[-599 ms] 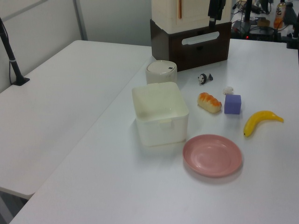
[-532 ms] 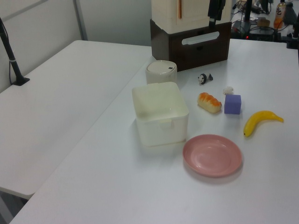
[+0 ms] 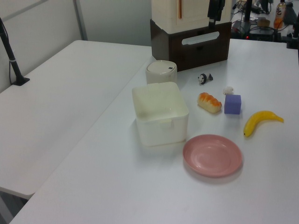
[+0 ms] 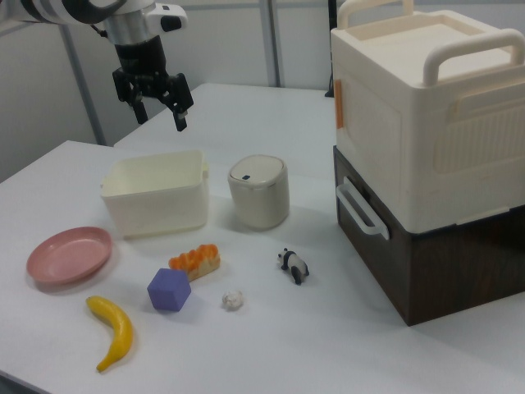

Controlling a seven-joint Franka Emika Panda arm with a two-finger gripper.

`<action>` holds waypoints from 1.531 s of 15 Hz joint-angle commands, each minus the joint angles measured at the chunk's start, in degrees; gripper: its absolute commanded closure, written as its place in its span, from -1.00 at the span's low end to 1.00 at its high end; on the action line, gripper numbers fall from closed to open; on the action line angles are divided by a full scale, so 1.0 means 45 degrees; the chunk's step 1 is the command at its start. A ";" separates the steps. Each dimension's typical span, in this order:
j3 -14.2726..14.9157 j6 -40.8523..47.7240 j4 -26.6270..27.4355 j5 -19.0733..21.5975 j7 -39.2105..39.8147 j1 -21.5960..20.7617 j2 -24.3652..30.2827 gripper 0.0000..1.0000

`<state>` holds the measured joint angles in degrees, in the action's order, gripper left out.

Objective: Put the bread on a plate

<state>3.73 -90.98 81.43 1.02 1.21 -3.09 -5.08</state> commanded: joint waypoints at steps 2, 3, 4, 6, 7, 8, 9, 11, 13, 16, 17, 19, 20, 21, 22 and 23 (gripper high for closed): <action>0.0265 -0.0154 0.0108 0.0066 0.0141 -0.0270 0.0075 -1.00; 0.0265 -0.0154 0.0128 0.0066 0.0141 -0.0270 0.0056 -1.00; 0.0265 -0.0154 0.0128 0.0047 0.0161 -0.0270 0.0055 -1.00; 0.0265 -0.0174 0.0147 0.0066 0.0161 -0.0270 0.0055 -1.00; 0.0265 -0.0174 0.0147 0.0066 0.0180 -0.0270 0.0055 -1.00; 0.0265 -0.0174 0.0167 0.0066 0.0180 -0.0289 0.0055 -1.00; 0.0265 -0.0174 0.0186 0.0066 0.0161 -0.0290 0.0055 -1.00; 0.0265 -0.0193 0.0206 0.0066 0.0180 -0.0290 0.0055 -1.00; 0.0264 -0.0543 0.0225 0.0066 0.0180 -0.0290 0.0036 -1.00; 0.0265 -0.0740 0.0362 0.0066 0.0180 -0.0290 -0.0023 -1.00; 0.0265 -0.0740 0.0362 0.0066 0.0180 -0.0290 -0.0003 -1.00; 0.0265 -0.0740 0.0362 0.0066 0.0180 -0.0290 -0.0003 -1.00; 0.0265 -0.0740 0.0382 0.0066 0.0180 -0.0290 -0.0003 -1.00; 0.0265 -0.0740 0.0362 0.0066 0.0180 -0.0290 -0.0003 -1.00; 0.0265 -0.0740 0.0362 0.0066 0.0180 -0.0290 -0.0003 -1.00; 0.0245 -0.0740 0.0382 0.0086 0.0180 -0.0290 -0.0003 -1.00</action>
<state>3.73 -92.87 81.93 1.02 1.22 -3.13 -5.66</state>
